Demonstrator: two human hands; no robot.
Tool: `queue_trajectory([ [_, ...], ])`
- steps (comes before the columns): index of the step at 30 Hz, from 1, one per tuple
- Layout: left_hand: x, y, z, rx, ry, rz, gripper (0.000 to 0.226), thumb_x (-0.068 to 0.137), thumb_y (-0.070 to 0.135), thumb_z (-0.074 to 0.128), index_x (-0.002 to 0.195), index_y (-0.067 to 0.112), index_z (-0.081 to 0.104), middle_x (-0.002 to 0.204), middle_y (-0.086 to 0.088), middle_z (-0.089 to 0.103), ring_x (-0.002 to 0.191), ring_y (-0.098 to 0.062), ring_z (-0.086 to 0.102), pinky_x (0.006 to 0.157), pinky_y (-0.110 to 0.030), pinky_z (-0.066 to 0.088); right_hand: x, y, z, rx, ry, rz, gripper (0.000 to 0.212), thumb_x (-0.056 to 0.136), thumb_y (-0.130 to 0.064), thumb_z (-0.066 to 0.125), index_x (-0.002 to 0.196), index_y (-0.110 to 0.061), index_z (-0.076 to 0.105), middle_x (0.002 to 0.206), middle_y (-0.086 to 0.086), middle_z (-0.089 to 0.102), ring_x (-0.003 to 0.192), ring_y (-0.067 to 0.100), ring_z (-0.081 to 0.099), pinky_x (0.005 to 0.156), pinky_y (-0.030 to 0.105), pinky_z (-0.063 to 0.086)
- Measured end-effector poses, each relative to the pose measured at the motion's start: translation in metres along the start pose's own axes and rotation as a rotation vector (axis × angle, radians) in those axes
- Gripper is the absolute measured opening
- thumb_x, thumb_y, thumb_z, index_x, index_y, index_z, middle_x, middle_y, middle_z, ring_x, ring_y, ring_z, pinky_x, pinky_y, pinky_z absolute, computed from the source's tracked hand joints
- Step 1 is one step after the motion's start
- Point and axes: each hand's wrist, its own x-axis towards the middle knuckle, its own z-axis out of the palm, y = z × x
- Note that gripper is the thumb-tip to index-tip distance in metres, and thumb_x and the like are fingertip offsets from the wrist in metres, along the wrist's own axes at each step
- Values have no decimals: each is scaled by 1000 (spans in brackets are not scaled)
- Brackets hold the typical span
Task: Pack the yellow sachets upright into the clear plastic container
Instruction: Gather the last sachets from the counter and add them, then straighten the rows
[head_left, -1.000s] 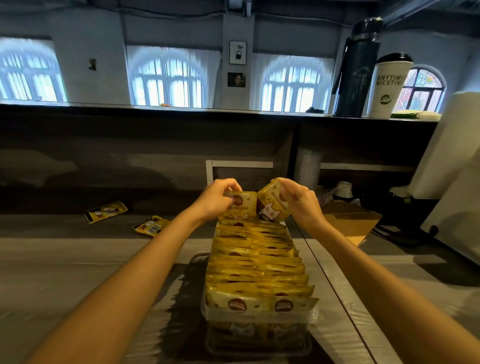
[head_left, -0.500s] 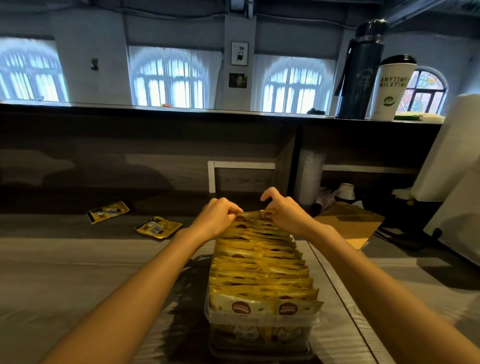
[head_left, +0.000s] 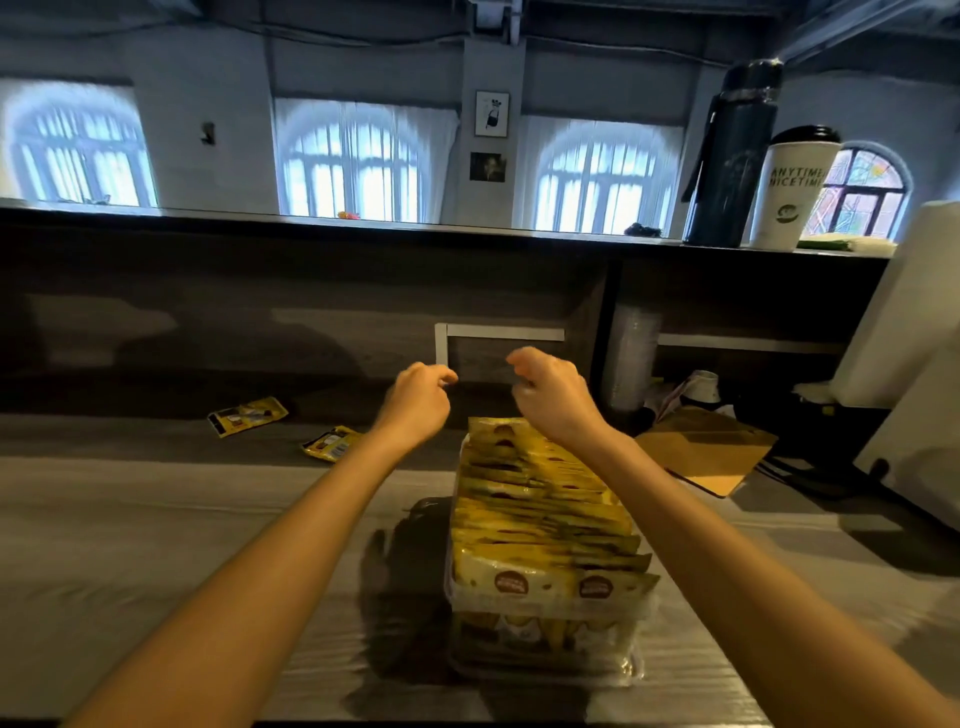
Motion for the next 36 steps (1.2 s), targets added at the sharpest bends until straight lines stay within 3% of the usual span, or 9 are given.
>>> queue_trajectory([
  [4,-9,-21,-38,37,175,-149,39,95,3,36,129,13,51,132,-13,52,121,-30,49,97,-40,42,-6,-68,28,247,-8,17,50,93,-17,47,140,-18,32,142,9,44,128,25,45,105,42,42],
  [9,-37,-74,-71,121,214,-357,41,92,2,36,132,10,44,134,-18,48,120,-35,48,95,-40,41,-19,-121,95,412,-127,160,52,93,-12,46,141,-13,28,145,9,37,129,26,41,100,35,39],
  [13,-55,-129,-73,208,122,-460,42,92,-1,36,132,7,44,137,-19,45,126,-34,44,101,-39,39,-26,-119,164,178,-313,216,52,94,-17,46,142,-8,28,149,14,30,137,31,30,109,40,31],
  [16,-48,-164,-68,287,27,-461,50,91,-2,36,141,7,35,142,-17,41,131,-31,40,104,-39,37,-19,-106,199,-24,-384,219,58,96,-26,45,147,-12,20,159,11,4,146,32,2,117,48,14],
  [21,-10,-200,-59,362,-83,-442,58,95,7,35,148,10,13,157,-12,11,144,-27,14,115,-41,21,12,-102,235,-207,-368,175,59,97,-32,39,149,-16,15,159,8,-9,145,31,-14,116,54,0],
  [26,38,-237,-52,470,-154,-444,56,98,23,33,148,8,13,158,-10,-9,147,-25,-6,118,-45,7,48,-104,257,-259,-489,243,51,98,-34,33,144,-12,27,155,14,19,144,36,12,116,51,9],
  [30,64,-260,-51,530,-243,-471,61,101,33,23,149,12,-8,156,-6,-20,145,-22,-14,118,-46,-2,65,-102,267,-253,-497,253,43,98,-34,32,129,-7,48,136,16,49,129,34,41,107,45,29],
  [34,69,-269,-50,568,-305,-484,56,101,35,16,149,10,3,159,-7,-5,147,-21,-1,116,-51,-1,69,-103,274,-258,-468,236,43,98,-34,32,125,-6,52,131,17,54,124,35,46,101,41,35],
  [36,63,-261,-51,615,-295,-456,51,101,30,20,146,6,22,157,-12,15,145,-26,15,116,-52,6,67,-104,274,-276,-458,232,41,98,-32,34,126,-7,51,133,16,52,125,35,44,102,42,34],
])
